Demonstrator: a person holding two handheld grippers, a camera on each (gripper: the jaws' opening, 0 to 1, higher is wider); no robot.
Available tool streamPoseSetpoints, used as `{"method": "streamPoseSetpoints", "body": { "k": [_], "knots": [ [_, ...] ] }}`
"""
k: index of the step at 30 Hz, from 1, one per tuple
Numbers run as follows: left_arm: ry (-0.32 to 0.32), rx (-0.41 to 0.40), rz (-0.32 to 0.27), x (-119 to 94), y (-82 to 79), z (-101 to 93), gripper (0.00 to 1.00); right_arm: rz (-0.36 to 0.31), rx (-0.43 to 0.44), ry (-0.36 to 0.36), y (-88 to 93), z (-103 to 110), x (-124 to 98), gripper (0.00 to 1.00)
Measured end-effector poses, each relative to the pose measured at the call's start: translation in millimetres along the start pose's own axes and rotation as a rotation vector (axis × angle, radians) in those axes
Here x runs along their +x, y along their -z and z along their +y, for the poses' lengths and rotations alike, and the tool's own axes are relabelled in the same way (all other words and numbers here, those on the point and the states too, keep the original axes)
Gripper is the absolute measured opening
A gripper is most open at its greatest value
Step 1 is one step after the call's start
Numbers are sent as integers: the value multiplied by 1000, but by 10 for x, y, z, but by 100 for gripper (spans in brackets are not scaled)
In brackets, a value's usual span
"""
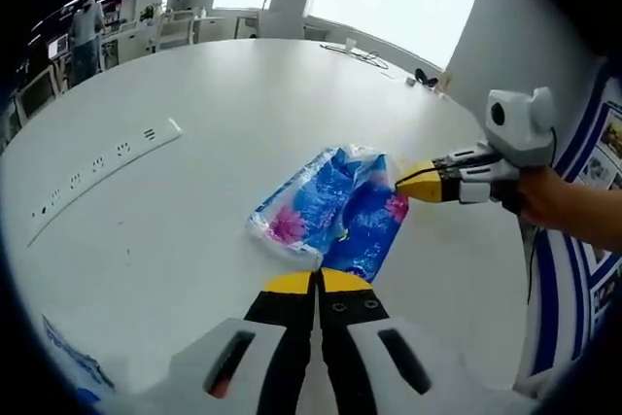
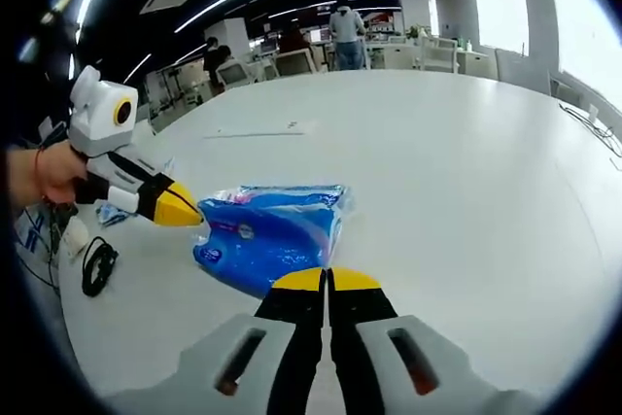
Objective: Arrange the tabletop items into an orderly group along one side of the table until the central work area is clear of visible clutter.
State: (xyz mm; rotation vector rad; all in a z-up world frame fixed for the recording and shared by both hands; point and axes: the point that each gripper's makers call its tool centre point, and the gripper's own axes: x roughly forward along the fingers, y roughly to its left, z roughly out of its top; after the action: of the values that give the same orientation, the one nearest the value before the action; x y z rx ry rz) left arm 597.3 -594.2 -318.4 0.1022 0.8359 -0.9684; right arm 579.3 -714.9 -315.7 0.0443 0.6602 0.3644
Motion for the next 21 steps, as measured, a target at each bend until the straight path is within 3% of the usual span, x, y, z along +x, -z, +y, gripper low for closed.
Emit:
{"method": "streamPoseSetpoints", "body": {
  "k": [11, 21],
  "knots": [
    [2, 14, -1, 3, -4, -10, 1, 11, 9, 0, 15, -10, -9, 0],
    [-4, 9, 8, 7, 12, -7, 11, 9, 25, 4, 13, -25, -33, 4]
  ]
}}
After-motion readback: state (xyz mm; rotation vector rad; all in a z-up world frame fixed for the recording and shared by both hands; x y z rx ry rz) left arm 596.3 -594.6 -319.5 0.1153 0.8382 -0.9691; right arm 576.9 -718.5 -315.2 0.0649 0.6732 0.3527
